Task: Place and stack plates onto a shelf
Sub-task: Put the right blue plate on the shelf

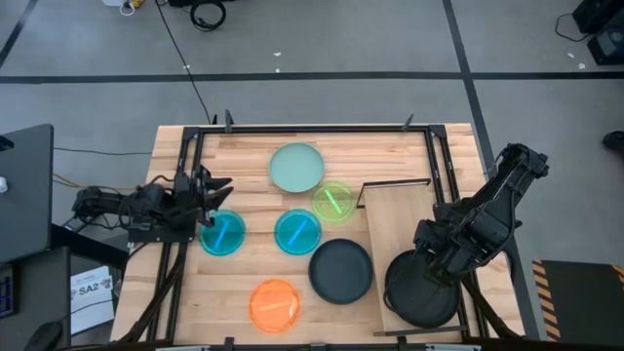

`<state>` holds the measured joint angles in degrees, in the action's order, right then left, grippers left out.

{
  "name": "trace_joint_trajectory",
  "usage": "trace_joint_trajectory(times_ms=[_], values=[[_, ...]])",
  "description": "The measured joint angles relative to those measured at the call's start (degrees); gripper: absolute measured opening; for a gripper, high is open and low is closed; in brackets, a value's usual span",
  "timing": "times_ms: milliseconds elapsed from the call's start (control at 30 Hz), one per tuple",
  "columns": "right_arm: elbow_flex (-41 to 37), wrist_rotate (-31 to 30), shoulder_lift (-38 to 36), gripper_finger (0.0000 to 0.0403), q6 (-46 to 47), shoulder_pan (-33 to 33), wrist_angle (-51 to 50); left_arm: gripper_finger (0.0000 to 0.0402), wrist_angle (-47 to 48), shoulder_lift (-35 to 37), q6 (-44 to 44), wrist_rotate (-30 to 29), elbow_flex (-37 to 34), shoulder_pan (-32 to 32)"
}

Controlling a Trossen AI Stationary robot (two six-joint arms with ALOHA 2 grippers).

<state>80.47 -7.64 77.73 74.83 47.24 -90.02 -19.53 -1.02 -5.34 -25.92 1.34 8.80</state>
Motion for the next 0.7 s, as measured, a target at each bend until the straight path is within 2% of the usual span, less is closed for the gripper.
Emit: trace_joint_trajectory(times_ms=[133,333,600,700], values=[[0.0,-4.81,-0.09,0.0181,-0.55,-0.02,0.02,0.0137,-0.37,-4.64,-2.32,-0.5,3.97,0.0],[-0.02,-7.93,-0.13,0.0182,-3.34,-1.01,0.0,0.0137,3.04,-18.52,-6.11,-4.75,13.41,0.0],[-0.02,-7.95,-0.13,0.0183,-8.53,-3.02,0.0,0.0137,22.28,-38.56,-16.28,-5.29,32.65,-0.11],[-0.02,-7.95,-0.13,0.0183,-11.12,-3.55,0.01,0.0137,31.11,-45.02,-21.16,-3.57,40.22,-1.42]])
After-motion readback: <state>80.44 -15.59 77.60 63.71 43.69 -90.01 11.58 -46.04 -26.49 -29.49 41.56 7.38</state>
